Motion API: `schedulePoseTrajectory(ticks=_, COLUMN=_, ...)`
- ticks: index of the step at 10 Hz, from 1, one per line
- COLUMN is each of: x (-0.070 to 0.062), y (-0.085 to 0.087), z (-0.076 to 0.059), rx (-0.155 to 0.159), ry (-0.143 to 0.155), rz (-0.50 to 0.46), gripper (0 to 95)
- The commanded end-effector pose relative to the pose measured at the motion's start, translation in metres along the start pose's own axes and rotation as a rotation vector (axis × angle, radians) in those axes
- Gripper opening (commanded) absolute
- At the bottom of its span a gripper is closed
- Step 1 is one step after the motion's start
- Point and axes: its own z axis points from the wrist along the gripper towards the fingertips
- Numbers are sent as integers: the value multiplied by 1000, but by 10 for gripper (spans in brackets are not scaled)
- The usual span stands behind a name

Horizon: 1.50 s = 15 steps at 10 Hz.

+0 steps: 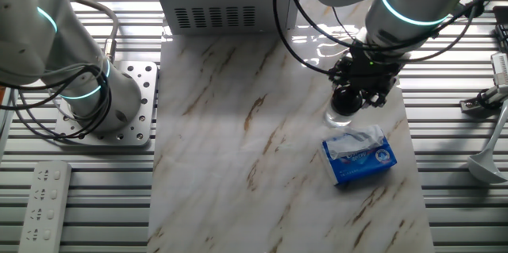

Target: Unscrew the lid from the jar

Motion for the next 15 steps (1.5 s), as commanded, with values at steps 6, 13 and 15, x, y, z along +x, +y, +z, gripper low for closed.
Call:
schedulePoseTrajectory(ticks=6, x=0, y=0, z=0, rx=6, ry=7, rz=-263, gripper=380)
schedulePoseTrajectory(ticks=13, x=0, y=0, z=0, rx=14, ry=15, rz=-495, gripper=380)
schedulePoseTrajectory(ticks=15, x=0, y=0, z=0, rx=14, ry=15, rz=-541, gripper=380)
